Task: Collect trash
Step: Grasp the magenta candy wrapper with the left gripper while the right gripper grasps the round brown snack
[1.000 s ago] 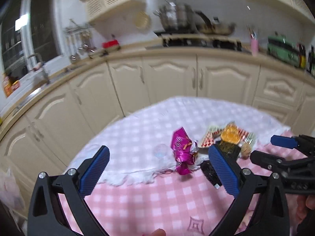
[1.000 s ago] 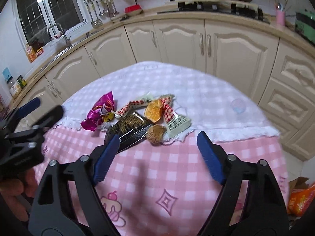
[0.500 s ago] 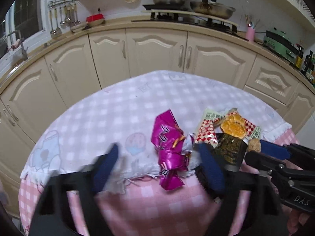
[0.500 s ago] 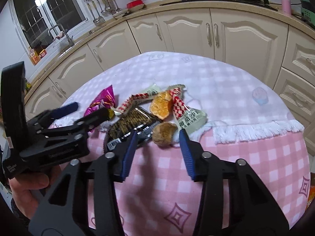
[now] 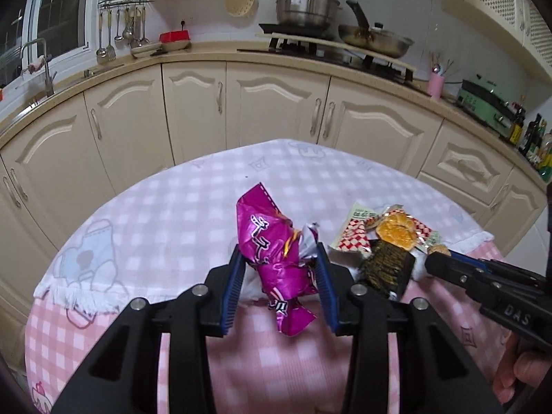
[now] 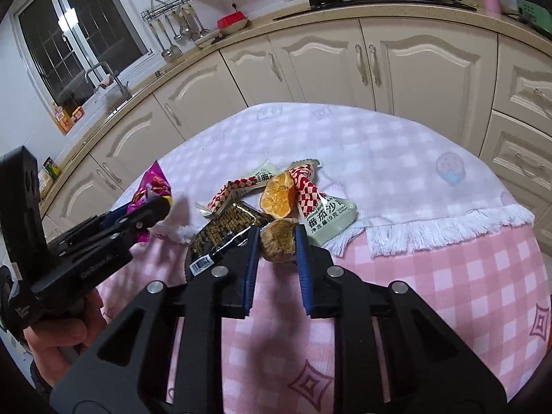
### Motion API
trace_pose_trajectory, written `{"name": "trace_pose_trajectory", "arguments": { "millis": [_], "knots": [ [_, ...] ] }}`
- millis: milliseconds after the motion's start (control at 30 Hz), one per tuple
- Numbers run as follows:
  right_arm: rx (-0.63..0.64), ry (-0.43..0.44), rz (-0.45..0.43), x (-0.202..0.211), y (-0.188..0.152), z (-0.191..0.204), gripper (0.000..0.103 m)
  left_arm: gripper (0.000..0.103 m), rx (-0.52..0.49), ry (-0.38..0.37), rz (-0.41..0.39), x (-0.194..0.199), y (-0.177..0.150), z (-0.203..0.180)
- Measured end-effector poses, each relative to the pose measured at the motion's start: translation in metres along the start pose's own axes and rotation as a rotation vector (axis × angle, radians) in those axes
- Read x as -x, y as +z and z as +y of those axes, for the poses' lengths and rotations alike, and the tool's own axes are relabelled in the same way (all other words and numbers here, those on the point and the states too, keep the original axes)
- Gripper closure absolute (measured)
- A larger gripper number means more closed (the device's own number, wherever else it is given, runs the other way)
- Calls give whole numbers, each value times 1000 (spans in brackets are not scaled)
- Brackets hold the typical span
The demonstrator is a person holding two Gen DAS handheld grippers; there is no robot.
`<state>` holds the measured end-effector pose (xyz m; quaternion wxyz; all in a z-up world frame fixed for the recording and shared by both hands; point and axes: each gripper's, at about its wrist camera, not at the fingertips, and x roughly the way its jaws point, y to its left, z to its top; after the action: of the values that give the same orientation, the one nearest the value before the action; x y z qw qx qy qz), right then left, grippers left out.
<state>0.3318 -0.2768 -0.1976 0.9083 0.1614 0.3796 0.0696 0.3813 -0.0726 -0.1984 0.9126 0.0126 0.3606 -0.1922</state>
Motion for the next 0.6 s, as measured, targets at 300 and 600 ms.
{"name": "trace_pose_trajectory", "arguments": {
  "millis": [300, 600],
  "knots": [
    [64, 46, -45, 68, -6, 21, 82, 64, 5, -27, -89, 82, -10, -13],
    [102, 84, -129, 148, -25, 28, 82, 64, 7, -37, -213, 177, -40, -46]
  ]
}}
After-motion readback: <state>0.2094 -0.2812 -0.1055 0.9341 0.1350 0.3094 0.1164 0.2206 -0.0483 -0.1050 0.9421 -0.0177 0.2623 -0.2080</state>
